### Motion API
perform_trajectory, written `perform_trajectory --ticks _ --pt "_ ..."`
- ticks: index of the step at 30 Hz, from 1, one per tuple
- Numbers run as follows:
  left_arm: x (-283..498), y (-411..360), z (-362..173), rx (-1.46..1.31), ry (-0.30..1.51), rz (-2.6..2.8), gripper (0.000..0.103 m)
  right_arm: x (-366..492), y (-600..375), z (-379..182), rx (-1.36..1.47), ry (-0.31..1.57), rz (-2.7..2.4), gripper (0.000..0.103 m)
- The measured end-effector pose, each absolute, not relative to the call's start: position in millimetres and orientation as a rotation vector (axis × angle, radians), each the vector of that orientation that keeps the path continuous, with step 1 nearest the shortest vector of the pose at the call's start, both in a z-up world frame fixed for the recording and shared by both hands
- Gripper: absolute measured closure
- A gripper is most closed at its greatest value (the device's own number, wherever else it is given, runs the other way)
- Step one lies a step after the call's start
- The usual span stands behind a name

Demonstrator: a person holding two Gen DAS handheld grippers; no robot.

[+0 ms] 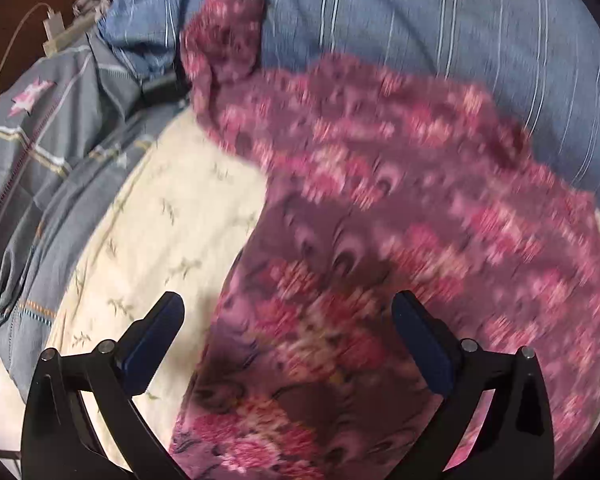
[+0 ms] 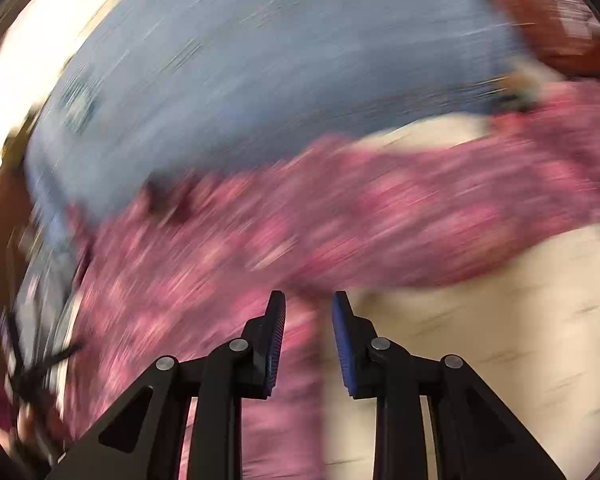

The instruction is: Fold small clothes

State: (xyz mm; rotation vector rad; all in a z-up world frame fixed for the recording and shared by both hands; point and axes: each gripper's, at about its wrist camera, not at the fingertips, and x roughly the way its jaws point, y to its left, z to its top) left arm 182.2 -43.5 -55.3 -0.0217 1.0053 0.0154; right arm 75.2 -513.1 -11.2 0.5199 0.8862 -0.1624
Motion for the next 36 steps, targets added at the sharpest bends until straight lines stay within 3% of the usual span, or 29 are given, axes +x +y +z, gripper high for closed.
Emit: perform_trajectory --ticks 8,15,16,18,19,25,36 --pt "193.4 -78.3 -81.7 0.036 1.024 0.015 0.0 20.7 -704.1 4.8 0.682 0.751 -0.641 0.067" --pt "195.8 -77.6 -81.0 -0.008 0.979 0.025 0.0 38.6 -729.9 -19.4 0.693 0.739 -0.684 0.055" --pt "197.1 -77.6 -81.0 -0.008 0.979 0.027 0.0 41.0 -729.1 -20.1 0.681 0.733 -0.677 0.061" --pt "197.4 -77.5 -81.3 -0.019 0.989 0.043 0.0 44.2 -723.4 -16.8 0.641 0.72 -0.67 0.089" --pt "197.8 -77.1 -78.5 -0.03 0.994 0.056 0.0 47.0 -714.1 -14.8 0.624 0.716 -0.663 0.094" --pt "206.2 -78.9 -63.4 -0.128 0.962 0.067 0.0 46.9 -651.8 29.5 0.511 0.626 -0.546 0.094" --pt "215.5 -66.8 -65.1 -0.089 0.986 0.009 0.0 122.7 -487.8 49.5 0.483 0.686 -0.162 0.094"
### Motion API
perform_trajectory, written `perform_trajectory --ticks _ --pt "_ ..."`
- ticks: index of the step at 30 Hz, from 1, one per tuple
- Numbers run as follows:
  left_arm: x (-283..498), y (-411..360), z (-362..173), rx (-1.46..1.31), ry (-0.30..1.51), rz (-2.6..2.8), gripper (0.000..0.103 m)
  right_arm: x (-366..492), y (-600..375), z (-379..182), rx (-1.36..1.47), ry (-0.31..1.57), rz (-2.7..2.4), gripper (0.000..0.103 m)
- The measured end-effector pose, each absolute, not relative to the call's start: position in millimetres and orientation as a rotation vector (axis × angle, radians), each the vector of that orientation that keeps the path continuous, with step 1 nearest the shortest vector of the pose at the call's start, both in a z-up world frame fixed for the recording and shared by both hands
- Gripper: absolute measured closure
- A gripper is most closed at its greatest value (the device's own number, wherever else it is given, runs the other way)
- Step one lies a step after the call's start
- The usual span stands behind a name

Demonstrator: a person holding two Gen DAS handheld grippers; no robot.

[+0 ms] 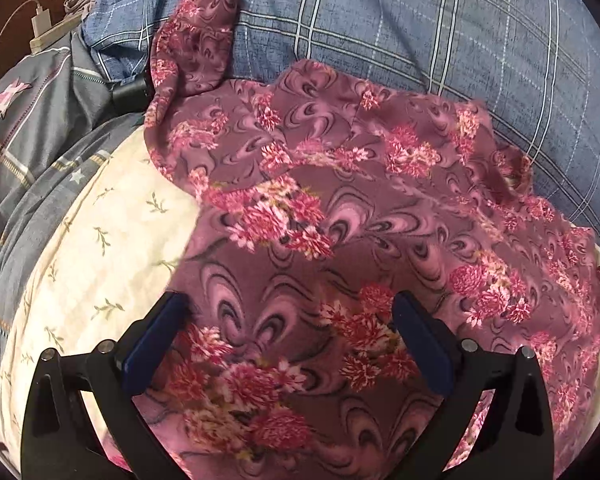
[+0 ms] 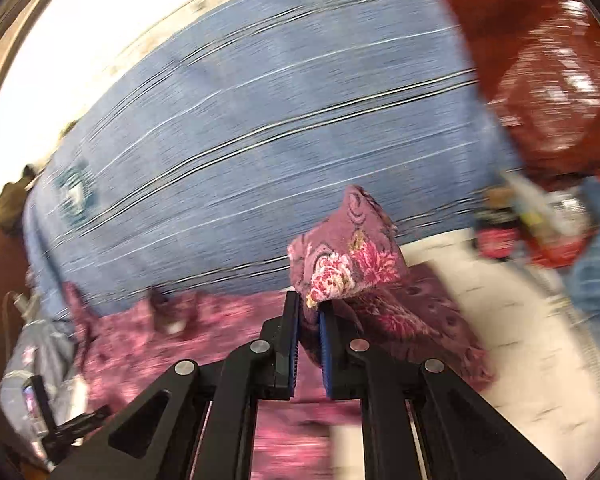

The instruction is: Fold small clothes

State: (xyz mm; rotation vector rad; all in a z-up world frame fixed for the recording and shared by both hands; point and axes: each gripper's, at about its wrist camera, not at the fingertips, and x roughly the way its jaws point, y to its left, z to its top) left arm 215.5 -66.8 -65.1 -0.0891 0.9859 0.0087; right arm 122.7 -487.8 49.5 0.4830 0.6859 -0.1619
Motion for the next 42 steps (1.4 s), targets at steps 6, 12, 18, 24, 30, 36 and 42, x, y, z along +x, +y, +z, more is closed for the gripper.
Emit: perform_trajectory --ticks 6,12,18,24,30,36,42 --pt "217.4 -44.5 -60.7 -0.124 0.985 0.022 0.0 166.4 -387.1 45.1 0.479 0.74 0.05 0.094" --pt "213.7 -5.5 -47.3 -0.202 0.927 0.112 0.0 198.1 -280.0 41.8 0.454 0.792 0.254 0.094" --pt "208.9 25.7 -29.4 -0.242 0.843 0.211 0.0 214.9 -196.4 26.9 0.427 0.843 0.389 0.094" --pt "205.0 47.0 -22.1 -0.271 0.788 0.272 0.0 225.3 -156.0 -22.2 0.468 1.031 0.41 0.075" --pt "210.7 29.2 -36.3 -0.277 0.884 0.159 0.0 171.4 -208.5 -18.4 0.548 1.002 0.409 0.069" --pt "205.0 -20.1 -48.7 -0.237 0.959 -0.014 0.0 99.1 -346.1 -17.2 0.782 0.862 0.151 0.066" --pt "211.4 -58.0 -73.3 -0.102 1.023 0.018 0.0 73.3 -437.7 -51.3 1.124 0.786 0.046 0.057"
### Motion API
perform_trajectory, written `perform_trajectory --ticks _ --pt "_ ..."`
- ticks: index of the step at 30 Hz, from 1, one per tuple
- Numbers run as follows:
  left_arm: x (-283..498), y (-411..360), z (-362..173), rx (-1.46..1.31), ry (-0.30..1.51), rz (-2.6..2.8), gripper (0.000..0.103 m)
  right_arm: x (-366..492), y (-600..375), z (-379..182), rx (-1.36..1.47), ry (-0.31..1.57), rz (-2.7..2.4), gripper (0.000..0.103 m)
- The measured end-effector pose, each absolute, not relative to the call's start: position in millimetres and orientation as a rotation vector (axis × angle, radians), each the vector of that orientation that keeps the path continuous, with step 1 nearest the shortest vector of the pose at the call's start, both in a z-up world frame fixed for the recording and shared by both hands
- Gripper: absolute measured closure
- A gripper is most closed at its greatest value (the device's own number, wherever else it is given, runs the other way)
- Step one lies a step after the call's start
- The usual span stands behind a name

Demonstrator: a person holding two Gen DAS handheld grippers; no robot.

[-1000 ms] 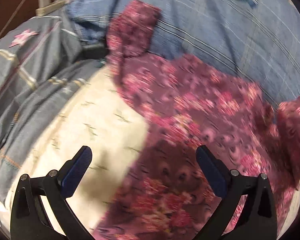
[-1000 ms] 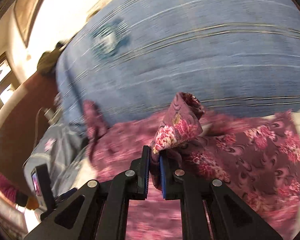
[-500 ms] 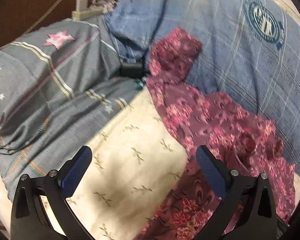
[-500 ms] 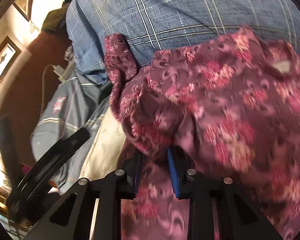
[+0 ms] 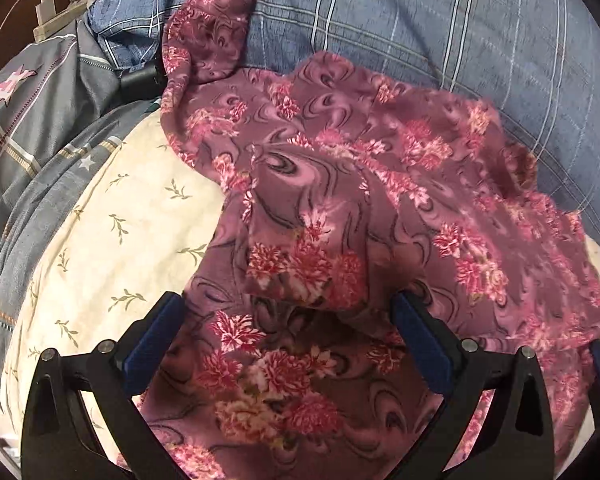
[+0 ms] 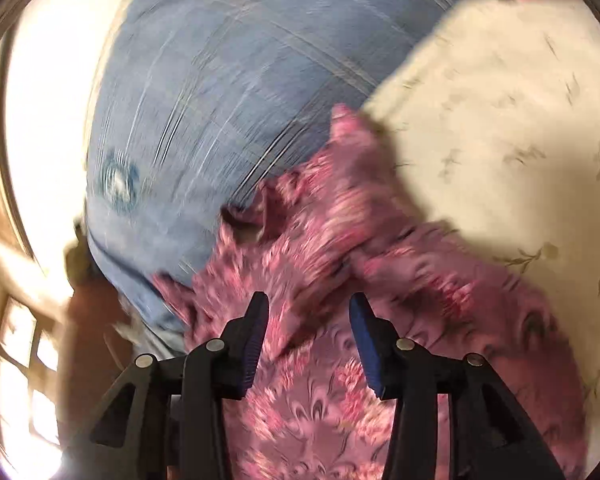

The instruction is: Fold small clothes

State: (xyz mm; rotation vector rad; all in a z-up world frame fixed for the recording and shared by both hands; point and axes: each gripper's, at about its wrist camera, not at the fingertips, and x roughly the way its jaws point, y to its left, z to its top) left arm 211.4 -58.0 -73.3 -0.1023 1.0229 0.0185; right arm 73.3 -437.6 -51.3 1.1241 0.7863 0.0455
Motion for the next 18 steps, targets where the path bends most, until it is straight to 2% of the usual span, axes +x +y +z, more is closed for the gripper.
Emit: perform_trajectory --ticks 3,4,5,6,10,13,15,18 --pt "212.1 -57.5 -74.5 -0.13 1.012 0.031 0.0 79.3 -451.9 -76.3 1.309 0.742 0.041 0.057" --pt "212.6 -57.7 -74.9 -0.135 1.008 0.037 0.0 77.3 -461.2 -83.0 1.363 0.726 0.041 0.061" --pt "213.1 -57.5 -74.5 -0.146 1.007 0.043 0.0 78.1 -465.2 -88.1 1.392 0.709 0.026 0.082" --pt "212.9 -56.6 -73.6 -0.157 0.999 0.042 0.0 77.9 -469.0 -87.7 1.391 0.697 0.017 0.093" --pt "210.5 -57.8 -71.3 -0.167 0.944 0.03 0.0 61.7 -492.8 -60.4 1.224 0.624 -0.077 0.093" --pt "219.5 -63.7 -83.8 -0.126 1.013 0.05 0.0 59.7 -503.8 -87.9 1.241 0.755 -0.12 0.095" --pt "214.4 -61.2 -78.0 -0.142 0.992 0.044 0.0 48.1 -500.6 -71.7 1.182 0.743 -0.161 0.084" --pt "201.7 -48.1 -59.7 -0.243 0.902 0.029 0.0 42.3 -483.0 -37.1 1.046 0.702 -0.176 0.084"
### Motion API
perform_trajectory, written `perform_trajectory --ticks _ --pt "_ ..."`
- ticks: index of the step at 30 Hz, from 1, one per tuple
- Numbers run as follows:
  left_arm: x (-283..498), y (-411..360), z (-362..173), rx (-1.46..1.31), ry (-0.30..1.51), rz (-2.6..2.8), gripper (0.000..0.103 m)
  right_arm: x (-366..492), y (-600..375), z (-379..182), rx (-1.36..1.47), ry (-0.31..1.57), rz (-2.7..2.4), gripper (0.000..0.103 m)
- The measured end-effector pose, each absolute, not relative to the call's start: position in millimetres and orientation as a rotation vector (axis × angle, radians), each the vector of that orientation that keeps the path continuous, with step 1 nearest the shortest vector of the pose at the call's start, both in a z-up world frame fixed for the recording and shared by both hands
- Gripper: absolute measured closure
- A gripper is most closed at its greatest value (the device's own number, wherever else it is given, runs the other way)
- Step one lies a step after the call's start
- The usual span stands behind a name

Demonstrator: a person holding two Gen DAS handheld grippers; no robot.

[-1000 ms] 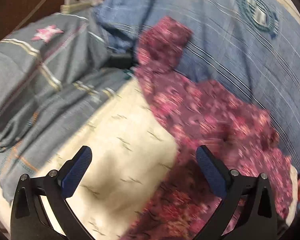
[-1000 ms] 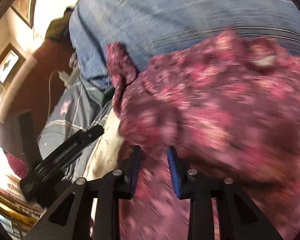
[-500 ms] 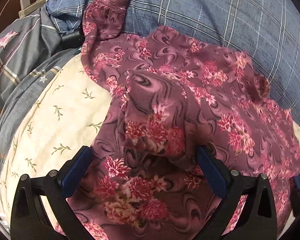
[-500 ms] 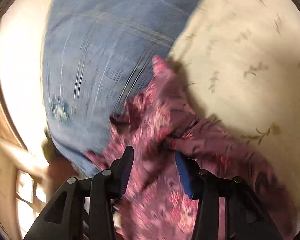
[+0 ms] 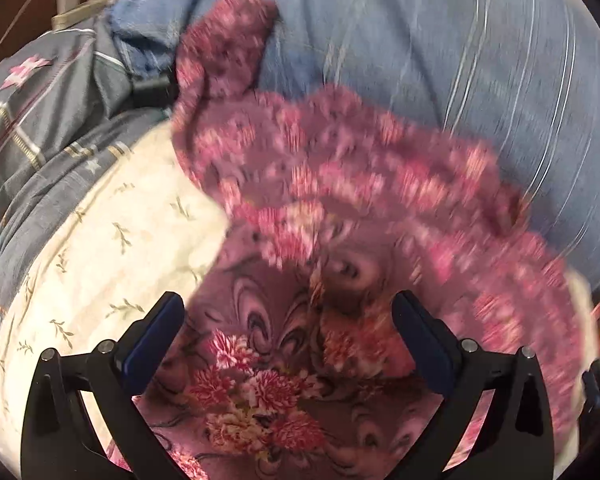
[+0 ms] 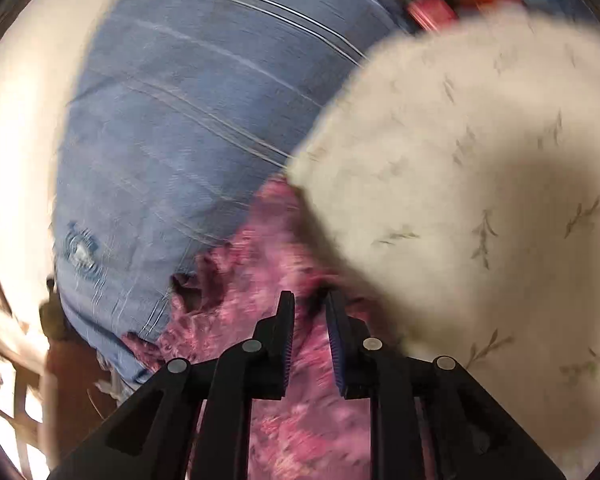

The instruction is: Fold small clothes

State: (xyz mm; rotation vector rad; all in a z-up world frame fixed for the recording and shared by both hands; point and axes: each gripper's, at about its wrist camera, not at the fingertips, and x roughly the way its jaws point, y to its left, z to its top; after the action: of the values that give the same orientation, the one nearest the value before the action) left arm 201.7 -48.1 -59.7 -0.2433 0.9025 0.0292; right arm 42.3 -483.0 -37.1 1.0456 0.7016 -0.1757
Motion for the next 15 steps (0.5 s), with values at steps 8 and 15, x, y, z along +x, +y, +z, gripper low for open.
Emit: perform_trajectory --ticks 8,15 --pt "227.3 -52.2 -88.4 -0.167 1.006 0.061 0.0 111.7 -420.2 -10.2 0.714 0.772 -0.053 0.068" --pt "222.8 -51.7 -85.8 -0.157 0.988 0.038 0.0 126.6 -388.6 -36.3 0.58 0.901 -0.082 0.062"
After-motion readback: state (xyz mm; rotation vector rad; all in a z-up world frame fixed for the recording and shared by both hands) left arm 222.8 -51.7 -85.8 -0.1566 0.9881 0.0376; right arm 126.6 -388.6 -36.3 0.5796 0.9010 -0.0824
